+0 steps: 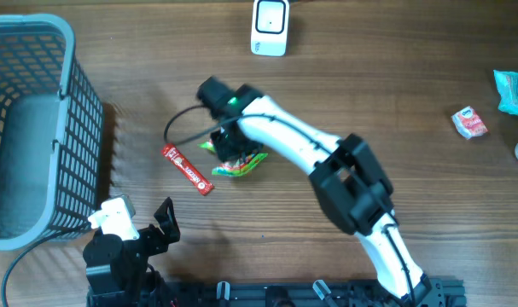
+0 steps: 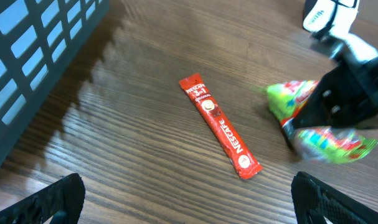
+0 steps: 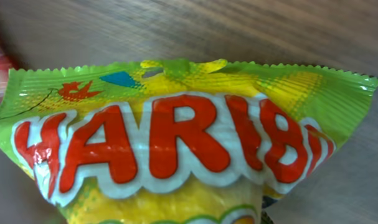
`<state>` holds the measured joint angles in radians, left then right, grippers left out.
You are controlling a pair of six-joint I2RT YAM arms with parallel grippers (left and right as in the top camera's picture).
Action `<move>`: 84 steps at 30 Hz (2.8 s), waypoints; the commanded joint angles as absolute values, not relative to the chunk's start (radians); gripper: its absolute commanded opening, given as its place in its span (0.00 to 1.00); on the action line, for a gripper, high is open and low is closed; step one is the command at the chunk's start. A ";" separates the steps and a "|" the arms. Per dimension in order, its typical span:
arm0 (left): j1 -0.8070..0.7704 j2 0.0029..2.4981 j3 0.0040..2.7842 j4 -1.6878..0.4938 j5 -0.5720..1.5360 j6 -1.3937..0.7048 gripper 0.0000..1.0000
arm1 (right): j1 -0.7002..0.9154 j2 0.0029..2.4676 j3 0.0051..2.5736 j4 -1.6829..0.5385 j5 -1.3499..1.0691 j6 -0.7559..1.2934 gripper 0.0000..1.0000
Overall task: Scan the item barcode
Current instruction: 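Lift the Haribo bag and hold it facing the scanner, then carry the Haribo bag to the far right and release it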
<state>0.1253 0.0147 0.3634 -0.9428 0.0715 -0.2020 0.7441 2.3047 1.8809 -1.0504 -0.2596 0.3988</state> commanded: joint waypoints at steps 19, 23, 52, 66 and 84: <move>0.121 0.009 0.360 -0.941 0.062 -0.187 1.00 | 0.414 2.234 1.917 -1.478 -1.127 0.197 0.04; 0.121 0.009 0.360 -0.941 0.062 -0.187 1.00 | 0.414 2.234 1.917 -1.499 -1.054 0.049 0.04; 0.121 0.009 0.360 -0.941 0.062 -0.187 1.00 | 0.415 2.216 1.917 -0.356 0.498 0.300 0.05; 0.121 0.009 0.360 -0.941 0.062 -0.187 1.00 | 0.469 2.429 1.980 0.141 0.517 0.184 0.05; 0.121 0.009 0.360 -0.941 0.062 -0.187 1.00 | 0.456 2.484 2.084 0.329 1.123 -0.336 0.04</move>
